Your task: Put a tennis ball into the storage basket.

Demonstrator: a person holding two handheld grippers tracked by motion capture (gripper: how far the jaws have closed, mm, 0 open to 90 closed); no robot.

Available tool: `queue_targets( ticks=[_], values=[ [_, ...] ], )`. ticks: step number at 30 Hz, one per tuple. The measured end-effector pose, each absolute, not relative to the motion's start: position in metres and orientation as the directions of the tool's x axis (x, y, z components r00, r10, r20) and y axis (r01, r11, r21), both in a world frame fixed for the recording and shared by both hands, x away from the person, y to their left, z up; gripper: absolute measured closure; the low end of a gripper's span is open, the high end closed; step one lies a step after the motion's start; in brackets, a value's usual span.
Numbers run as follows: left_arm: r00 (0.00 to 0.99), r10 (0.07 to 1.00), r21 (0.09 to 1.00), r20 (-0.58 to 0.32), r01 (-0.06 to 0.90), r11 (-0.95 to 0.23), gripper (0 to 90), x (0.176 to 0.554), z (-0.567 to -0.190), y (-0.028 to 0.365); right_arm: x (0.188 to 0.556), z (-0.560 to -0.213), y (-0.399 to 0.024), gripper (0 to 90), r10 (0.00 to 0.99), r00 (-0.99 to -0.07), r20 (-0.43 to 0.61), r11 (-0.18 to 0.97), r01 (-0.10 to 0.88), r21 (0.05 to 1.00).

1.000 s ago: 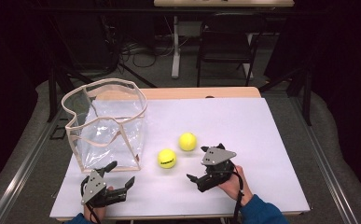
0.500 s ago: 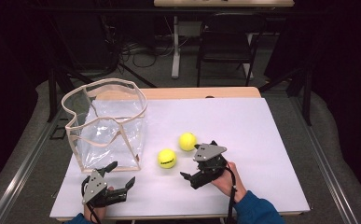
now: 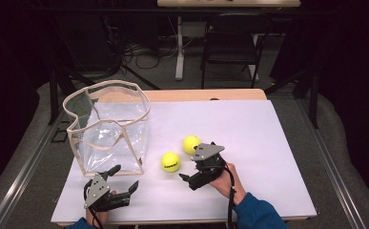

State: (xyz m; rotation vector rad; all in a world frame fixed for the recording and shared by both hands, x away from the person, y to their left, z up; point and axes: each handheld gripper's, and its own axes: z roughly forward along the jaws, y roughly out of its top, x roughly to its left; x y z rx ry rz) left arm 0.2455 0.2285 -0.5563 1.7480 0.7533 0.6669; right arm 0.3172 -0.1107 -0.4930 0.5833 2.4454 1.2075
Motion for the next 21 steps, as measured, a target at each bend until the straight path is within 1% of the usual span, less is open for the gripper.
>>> queue_targets(
  ticks=[8,21],
  values=[
    [0.642,0.763,0.958,0.075,0.165,-0.234,16.0,0.246,-0.557,0.229,0.327,-0.496,-0.1,0.0,0.51,-0.853,-0.109,0.555,0.23,0.799],
    [0.643,0.762,0.958,0.077,0.166,-0.236,16.0,0.246,-0.557,0.228,0.333,-0.5,-0.093,0.0,0.513,-0.853,-0.096,0.554,0.244,0.796]
  ],
)
